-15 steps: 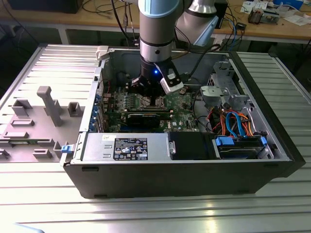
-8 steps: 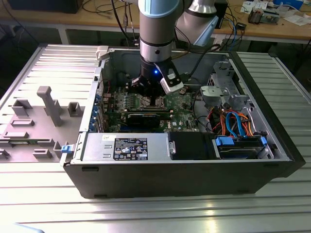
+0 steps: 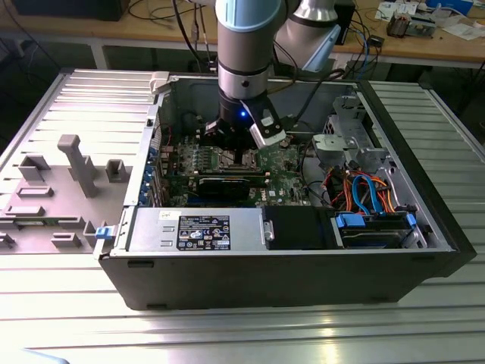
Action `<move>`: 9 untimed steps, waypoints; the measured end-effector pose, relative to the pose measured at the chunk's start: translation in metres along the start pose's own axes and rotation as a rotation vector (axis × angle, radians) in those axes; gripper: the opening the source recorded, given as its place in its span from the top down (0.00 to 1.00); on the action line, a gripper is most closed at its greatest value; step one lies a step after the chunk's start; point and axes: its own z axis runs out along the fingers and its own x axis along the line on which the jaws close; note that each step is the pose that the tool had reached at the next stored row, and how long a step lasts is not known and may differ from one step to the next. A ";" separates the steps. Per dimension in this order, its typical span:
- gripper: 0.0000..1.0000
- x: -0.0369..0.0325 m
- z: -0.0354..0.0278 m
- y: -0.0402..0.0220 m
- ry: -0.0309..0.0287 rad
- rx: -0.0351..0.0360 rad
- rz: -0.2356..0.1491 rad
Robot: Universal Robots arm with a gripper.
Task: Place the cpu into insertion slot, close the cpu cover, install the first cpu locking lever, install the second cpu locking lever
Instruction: 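Install the second cpu locking lever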
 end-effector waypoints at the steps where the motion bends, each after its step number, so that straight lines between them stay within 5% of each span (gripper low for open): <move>1: 0.89 0.0005 0.0000 -0.0019 -0.0002 -0.0064 0.000; 9: 0.89 0.0153 0.0068 -0.0062 -0.0004 -0.0121 0.000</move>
